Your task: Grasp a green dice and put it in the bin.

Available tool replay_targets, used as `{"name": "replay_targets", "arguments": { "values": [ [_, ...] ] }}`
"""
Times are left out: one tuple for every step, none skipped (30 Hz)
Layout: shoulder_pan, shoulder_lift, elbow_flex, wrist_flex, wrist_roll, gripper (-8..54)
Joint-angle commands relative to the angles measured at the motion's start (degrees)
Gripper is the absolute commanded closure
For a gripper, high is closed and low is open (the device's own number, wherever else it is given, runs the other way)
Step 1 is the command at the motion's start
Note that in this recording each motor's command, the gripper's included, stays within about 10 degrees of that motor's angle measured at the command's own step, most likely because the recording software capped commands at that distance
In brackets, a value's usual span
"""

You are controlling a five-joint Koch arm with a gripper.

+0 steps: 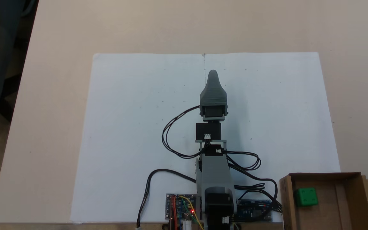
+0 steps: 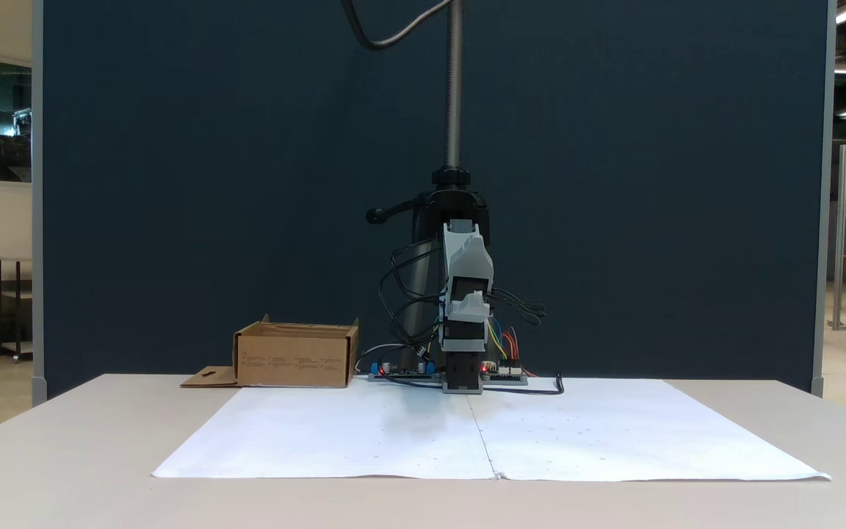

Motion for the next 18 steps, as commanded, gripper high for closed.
{"name": "replay_targets", "arguments": {
  "values": [
    [1.0, 6.2, 3.8, -2.9, 0.5, 0.4],
    [0.9, 6.2, 3.7, -2.8, 0.3, 0.4],
    [0.9, 6.2, 3.8, -2.9, 0.3, 0.4],
    [0.8, 6.2, 3.7, -2.9, -0.2, 0.3],
    [0.5, 6.2, 3.7, -2.9, -0.3, 0.2],
    [-0.2, 6.2, 3.8, -2.8, -0.2, 0.2],
    [-0.9, 6.2, 3.7, -2.8, -0.2, 0.2],
    [-1.2, 6.2, 3.7, -2.7, -0.2, 0.2],
    [-1.3, 6.2, 3.7, -2.6, -0.2, 0.2],
    [-1.4, 6.2, 3.7, -2.5, -0.2, 0.2],
    [-1.3, 6.2, 3.7, -2.0, -0.2, 0.2],
    [-1.4, 6.2, 3.7, -1.6, -0.1, 0.2],
    [-1.4, 6.2, 3.7, -1.4, -0.1, 0.2],
    [-1.3, 6.2, 3.7, -1.4, -0.1, 0.2],
    [-1.1, 6.2, 3.8, -1.4, -0.1, 0.2],
    [-1.0, 6.2, 3.7, -1.4, -0.1, 0.2],
    [-1.0, 6.2, 3.7, -1.4, -0.1, 0.2],
    [-1.0, 6.2, 3.7, -1.4, -0.1, 0.2]
  ]
}}
